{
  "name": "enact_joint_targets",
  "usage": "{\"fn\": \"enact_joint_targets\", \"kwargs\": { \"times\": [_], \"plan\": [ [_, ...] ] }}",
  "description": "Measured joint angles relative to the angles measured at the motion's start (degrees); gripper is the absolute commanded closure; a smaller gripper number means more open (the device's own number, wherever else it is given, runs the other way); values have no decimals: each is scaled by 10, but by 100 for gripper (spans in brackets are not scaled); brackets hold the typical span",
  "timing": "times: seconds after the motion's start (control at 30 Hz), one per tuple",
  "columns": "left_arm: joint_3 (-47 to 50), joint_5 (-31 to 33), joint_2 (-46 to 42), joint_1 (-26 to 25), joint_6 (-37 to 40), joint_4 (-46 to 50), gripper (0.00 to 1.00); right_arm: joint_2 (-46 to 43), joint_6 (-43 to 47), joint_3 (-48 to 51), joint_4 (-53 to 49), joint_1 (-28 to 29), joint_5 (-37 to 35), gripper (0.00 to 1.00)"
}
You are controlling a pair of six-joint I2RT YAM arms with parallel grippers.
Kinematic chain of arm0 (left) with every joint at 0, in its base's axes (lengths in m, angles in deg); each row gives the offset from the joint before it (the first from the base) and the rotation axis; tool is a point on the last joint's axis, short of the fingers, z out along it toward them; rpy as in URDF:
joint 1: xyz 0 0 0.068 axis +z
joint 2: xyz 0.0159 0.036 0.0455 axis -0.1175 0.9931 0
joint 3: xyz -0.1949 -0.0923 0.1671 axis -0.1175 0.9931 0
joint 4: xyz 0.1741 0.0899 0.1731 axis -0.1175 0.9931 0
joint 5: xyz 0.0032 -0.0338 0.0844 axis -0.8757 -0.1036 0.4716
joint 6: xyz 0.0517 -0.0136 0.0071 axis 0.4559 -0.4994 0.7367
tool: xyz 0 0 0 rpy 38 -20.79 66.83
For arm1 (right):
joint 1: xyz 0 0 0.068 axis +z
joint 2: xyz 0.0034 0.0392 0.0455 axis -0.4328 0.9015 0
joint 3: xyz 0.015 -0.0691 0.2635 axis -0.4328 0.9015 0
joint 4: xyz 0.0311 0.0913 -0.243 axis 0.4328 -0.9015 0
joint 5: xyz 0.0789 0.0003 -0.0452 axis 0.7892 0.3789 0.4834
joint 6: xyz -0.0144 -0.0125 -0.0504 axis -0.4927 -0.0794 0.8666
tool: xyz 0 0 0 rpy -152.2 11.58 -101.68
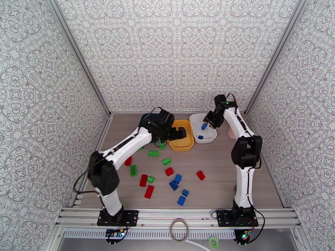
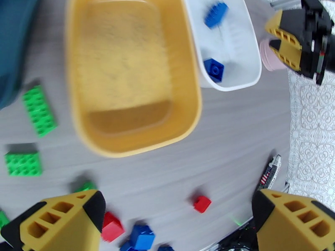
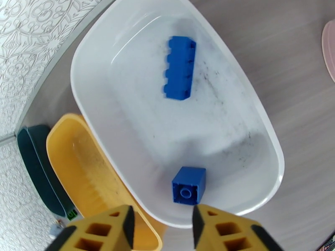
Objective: Sort the legos into containers by color
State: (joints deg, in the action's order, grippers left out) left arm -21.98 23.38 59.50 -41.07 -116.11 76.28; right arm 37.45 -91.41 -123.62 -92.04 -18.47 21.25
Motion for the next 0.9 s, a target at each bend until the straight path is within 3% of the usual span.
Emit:
{"fn": "enact_joint_targets", "kwargs": {
  "times": [0.17, 0.43, 0.63, 0.9],
  "plan": [
    [106, 24, -81, 23, -3, -7, 1, -126, 19, 141, 17, 35, 0, 44],
    [247, 35, -158, 62, -18, -7, 1, -300, 3, 407, 61, 187, -4, 41],
    [301, 33, -187, 67, -25, -7, 1, -320, -56, 518, 89, 336, -4, 37],
    [333, 22, -203, 95, -33, -7, 1, -308, -132, 541, 137, 425, -3, 37]
  ]
}}
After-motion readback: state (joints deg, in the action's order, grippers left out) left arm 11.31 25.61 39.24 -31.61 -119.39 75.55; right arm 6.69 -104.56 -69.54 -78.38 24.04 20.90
